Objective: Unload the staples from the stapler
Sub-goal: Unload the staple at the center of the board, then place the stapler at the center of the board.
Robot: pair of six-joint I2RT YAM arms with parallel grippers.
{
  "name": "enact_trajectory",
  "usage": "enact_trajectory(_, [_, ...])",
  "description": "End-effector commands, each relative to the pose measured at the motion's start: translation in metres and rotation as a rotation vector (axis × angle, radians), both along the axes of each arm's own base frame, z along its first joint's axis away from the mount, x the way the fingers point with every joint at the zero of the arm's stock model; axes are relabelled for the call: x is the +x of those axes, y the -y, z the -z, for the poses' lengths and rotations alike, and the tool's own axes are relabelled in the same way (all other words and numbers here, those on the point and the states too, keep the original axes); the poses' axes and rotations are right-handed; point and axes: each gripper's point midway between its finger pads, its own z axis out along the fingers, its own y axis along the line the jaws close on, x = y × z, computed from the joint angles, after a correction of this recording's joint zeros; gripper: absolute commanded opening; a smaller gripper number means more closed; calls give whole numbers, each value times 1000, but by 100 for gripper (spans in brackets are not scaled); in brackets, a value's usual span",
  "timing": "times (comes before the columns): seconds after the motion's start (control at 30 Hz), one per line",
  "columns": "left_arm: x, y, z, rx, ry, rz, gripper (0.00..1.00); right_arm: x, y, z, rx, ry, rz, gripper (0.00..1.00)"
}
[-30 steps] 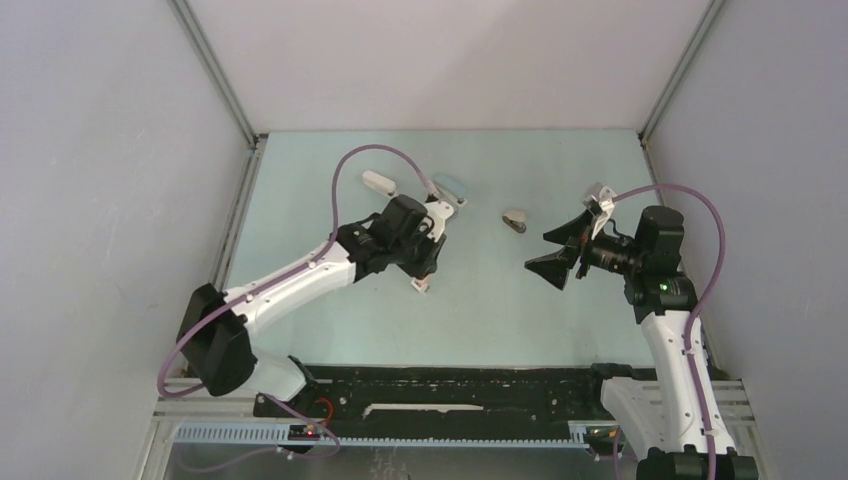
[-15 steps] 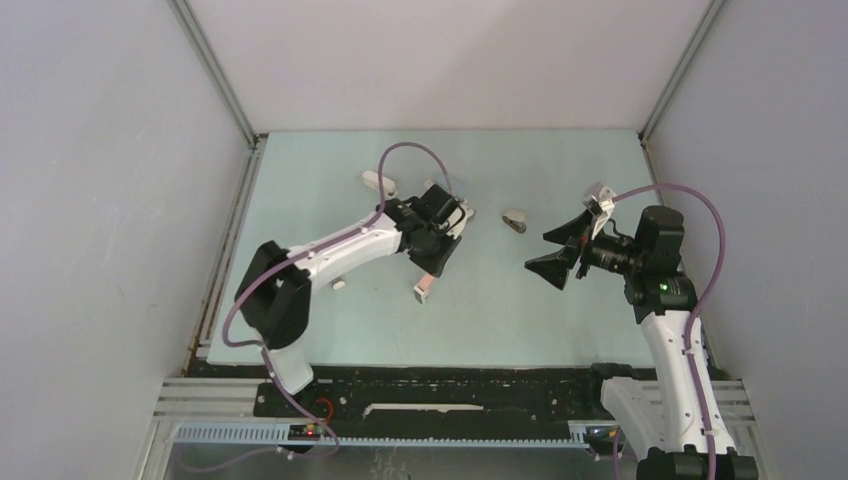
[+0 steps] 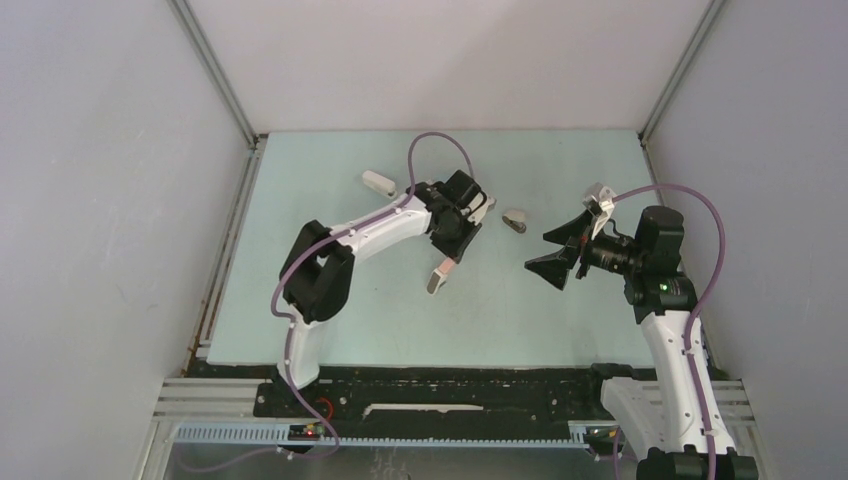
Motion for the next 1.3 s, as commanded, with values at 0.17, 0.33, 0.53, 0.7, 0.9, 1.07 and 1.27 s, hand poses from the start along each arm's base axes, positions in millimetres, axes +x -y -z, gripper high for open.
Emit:
enact_trajectory(0.17, [7,3,-42,-85,84,-2,0,-3,0,-4,2,23,-16,100])
enact_trajectory(0.33, [-15,-20,-68,-173,161,-38,0,-4,-1,-4,4,26,-19,100])
enact_trajectory(0.53, [-25,-55,-87,-279,329,-189,0,-3,0,-4,2,22,-12,100])
enact_trajectory(0.7, [-9,-100,-109,-432,553,-407,0,-2,1,-2,2,18,-10,100])
enact_trajectory(0.9, [-10,-124,-130,-616,742,-446,0,-1,2,-2,1,15,-4,100])
enact_trajectory(1.07, [-16,-122,-99,-572,692,-397,0,0,2,-1,1,12,-6,100])
enact_trajectory(1.27, [-23,-121,-77,-568,640,-404,0,1,3,1,1,4,-4,100])
